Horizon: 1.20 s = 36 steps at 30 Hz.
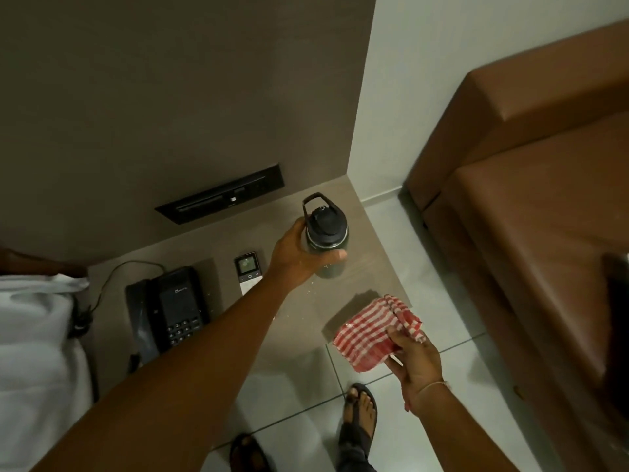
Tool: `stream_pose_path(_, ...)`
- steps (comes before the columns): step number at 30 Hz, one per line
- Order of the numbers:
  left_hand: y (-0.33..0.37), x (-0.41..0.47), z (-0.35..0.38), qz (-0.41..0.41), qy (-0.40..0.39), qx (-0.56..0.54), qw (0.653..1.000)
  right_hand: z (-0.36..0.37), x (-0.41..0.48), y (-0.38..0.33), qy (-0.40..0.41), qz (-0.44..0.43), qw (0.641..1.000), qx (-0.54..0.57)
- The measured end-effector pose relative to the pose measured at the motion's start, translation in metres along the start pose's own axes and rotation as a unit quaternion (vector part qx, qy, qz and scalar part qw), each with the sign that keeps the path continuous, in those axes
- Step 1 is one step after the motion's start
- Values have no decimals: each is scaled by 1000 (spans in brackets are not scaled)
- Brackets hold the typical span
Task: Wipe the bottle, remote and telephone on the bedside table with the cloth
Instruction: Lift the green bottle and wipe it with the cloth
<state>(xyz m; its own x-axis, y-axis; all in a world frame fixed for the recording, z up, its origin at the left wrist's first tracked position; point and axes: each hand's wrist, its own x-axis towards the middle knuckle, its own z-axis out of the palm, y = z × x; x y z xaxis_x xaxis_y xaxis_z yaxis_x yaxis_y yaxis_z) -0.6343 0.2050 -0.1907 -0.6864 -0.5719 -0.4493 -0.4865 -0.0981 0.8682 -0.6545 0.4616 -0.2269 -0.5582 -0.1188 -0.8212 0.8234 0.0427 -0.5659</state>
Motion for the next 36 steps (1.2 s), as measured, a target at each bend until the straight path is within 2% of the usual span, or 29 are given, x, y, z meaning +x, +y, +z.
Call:
stream_pose_path(3,17,-8,-8,-18,6,-56,998,6,-22,-20,81,-93,992,-6)
stream_pose_path(7,66,-46,-29,-27,-9,-98,995,17,-86,-78,96,-258,958,-80)
stream_pose_path(9,97,-76,-42,-16,-39,-106,993,26,-130,-116,69,-349,928,-111)
stream_pose_path(11,133,-111,-52,-6,-77,-116,990,37,-175,-151,5,-426,893,-144)
stream_pose_path(15,194,-167,-58,-24,-112,-147,982,60,-237,-196,-86,-557,786,-255)
stream_pose_path(18,227,-191,-58,-42,-125,-215,968,83,-267,-206,-131,-609,724,-297)
stream_pose_path(23,258,-213,-69,-65,-131,-306,941,85,-302,-194,-138,-614,704,-330)
stream_pose_path(24,262,-215,-72,-71,-121,-316,938,80,-308,-190,-138,-625,683,-353)
stream_pose_path(26,270,-219,-78,-81,-93,-336,934,65,-316,-179,-145,-650,617,-420)
stream_pose_path(28,276,-218,-85,-87,-69,-348,931,49,-312,-165,-195,-658,519,-509)
stream_pose_path(30,280,-216,-93,-96,-66,-335,935,40,-306,-149,-255,-641,381,-615)
stream_pose_path(31,282,-216,-96,-102,-67,-321,939,35,-306,-140,-251,-649,369,-616)
stream_pose_path(33,286,-215,-99,-114,-62,-293,947,22,-319,-146,-216,-684,446,-535)
stream_pose_path(34,288,-215,-100,-122,-56,-278,951,20,-329,-156,-180,-702,523,-450)
stream_pose_path(35,292,-216,-102,-130,-49,-265,954,17,-340,-166,-156,-682,599,-390)
stream_pose_path(36,294,-216,-102,-139,-48,-257,955,20,-350,-181,-145,-659,654,-342)
